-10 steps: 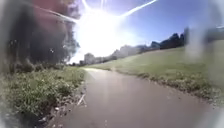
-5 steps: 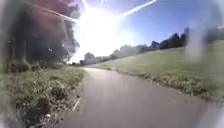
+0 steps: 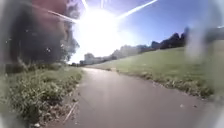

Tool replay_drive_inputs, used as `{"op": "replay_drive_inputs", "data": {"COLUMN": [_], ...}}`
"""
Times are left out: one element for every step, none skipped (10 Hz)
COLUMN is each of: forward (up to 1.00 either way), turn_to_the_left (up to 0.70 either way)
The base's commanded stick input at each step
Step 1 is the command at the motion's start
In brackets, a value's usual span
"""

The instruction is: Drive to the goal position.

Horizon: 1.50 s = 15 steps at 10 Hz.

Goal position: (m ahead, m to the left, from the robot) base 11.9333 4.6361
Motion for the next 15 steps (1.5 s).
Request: {"op": "replay_drive_inputs", "data": {"forward": [0.45, 0.45, 0.45, 0.45, 0.45, 0.45, 0.45, 0.45, 0.45, 0.45, 0.45, 0.45, 0.45, 0.45, 0.45], "turn_to_the_left": [0.0, 0.0, 0.0, 0.0, 0.0, 0.0, 0.0, 0.0, 0.0, 0.0, 0.0, 0.0, 0.0, 0.0, 0.0]}}
